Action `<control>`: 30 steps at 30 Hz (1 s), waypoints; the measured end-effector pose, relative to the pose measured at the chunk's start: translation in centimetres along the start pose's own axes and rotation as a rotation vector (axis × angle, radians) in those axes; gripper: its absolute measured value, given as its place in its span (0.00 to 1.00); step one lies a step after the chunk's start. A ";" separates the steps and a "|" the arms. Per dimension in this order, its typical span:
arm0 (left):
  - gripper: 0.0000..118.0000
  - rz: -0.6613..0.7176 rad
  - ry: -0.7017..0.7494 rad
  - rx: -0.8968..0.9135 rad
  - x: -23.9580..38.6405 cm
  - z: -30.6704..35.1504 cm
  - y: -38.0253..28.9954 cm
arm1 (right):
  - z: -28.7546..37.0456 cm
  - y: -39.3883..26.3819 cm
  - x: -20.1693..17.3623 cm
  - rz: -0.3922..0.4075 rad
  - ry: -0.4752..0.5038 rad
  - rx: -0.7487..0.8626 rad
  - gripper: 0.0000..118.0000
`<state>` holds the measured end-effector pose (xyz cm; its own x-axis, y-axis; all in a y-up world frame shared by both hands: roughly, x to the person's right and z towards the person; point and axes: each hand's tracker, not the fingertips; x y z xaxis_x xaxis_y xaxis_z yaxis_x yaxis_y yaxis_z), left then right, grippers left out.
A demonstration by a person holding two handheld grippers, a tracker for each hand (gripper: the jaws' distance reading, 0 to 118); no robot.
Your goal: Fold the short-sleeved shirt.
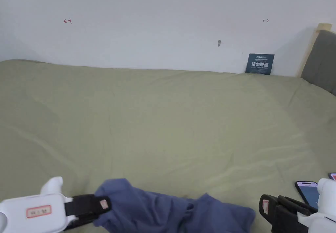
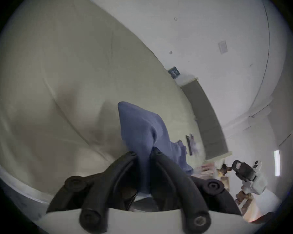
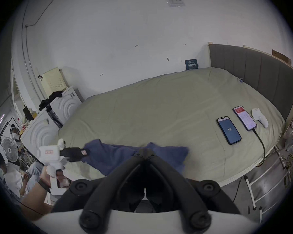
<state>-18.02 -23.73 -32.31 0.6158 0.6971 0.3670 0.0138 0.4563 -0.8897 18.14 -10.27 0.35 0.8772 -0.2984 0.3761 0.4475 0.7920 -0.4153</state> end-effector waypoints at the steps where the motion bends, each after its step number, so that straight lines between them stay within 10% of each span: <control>1: 0.09 -0.015 0.025 0.017 -0.3 1.3 0.8 | -0.1 0.1 0.0 0.000 0.001 0.000 0.01; 11: 0.09 -0.284 0.623 0.042 3.2 11.5 3.3 | -1.8 0.3 -1.1 0.023 0.023 -0.024 0.01; 25: 0.10 -0.464 0.350 -0.184 13.7 -3.0 -0.5 | -1.0 -0.8 -0.7 0.007 0.035 -0.047 0.01; 30: 0.36 -0.387 0.212 -0.270 14.3 -6.6 -1.4 | -0.5 -1.0 0.5 -0.029 0.007 -0.040 0.01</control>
<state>-4.04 -18.05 -27.56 0.6709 0.3659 0.6449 0.4578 0.4797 -0.7485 18.28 -11.50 0.51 0.8649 -0.3247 0.3829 0.4793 0.7611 -0.4372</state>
